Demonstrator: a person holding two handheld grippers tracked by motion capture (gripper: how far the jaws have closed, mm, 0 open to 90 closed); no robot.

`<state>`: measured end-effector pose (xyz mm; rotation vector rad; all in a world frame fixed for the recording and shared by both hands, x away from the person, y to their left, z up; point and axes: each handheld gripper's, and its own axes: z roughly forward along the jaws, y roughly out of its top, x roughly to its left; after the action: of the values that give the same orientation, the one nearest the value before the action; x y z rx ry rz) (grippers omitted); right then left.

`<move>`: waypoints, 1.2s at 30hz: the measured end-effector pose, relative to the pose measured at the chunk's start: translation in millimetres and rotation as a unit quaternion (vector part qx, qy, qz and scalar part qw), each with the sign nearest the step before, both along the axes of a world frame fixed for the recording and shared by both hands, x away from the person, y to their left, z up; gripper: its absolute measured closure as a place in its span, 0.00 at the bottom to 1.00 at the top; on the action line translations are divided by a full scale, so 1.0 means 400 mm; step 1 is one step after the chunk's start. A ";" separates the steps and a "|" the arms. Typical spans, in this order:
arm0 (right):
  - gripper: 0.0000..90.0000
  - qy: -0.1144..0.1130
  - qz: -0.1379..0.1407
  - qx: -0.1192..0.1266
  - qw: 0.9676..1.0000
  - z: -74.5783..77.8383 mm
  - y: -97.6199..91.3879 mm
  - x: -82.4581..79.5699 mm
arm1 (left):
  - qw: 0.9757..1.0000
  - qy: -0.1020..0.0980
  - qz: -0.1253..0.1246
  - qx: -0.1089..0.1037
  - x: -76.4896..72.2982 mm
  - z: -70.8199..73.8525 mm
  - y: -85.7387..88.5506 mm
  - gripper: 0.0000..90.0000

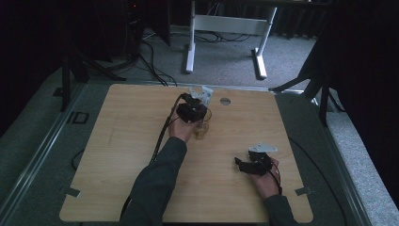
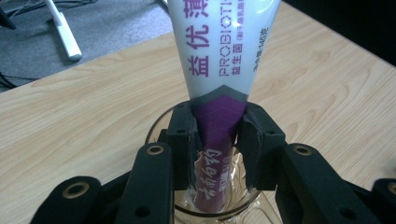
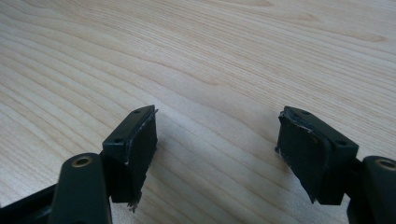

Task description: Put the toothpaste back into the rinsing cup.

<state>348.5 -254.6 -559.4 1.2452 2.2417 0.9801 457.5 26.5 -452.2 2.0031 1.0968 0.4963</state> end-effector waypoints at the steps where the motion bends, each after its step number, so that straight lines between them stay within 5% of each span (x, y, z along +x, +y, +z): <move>1: 0.31 0.000 0.000 0.000 1.000 0.000 0.000 0.000 | 1.000 0.002 -0.002 0.002 0.000 -0.003 -0.002 0.75; 7: 0.31 0.000 0.000 0.000 1.000 0.000 0.000 0.000 | 1.000 0.007 -0.008 0.014 -0.004 -0.020 -0.013 0.74; 14: 0.31 0.000 0.000 0.000 1.000 0.000 0.000 0.000 | 1.000 -0.009 -0.011 -0.011 -0.019 -0.021 -0.004 0.66; 22: 0.31 0.000 0.000 0.000 1.000 0.000 0.000 0.000 | 1.000 0.004 -0.009 0.010 -0.023 -0.036 -0.008 0.61; 28: 0.31 0.000 0.000 0.000 1.000 0.000 0.000 0.000 | 1.000 0.006 -0.009 0.006 -0.028 -0.032 -0.008 0.61; 36: 0.31 0.000 0.001 0.000 1.000 0.000 0.000 0.000 | 1.000 -0.022 0.000 -0.017 -0.070 -0.001 0.034 0.55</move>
<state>348.5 -254.6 -559.4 1.2434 2.2427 0.9801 429.6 39.9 -452.7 1.9546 1.0707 0.5157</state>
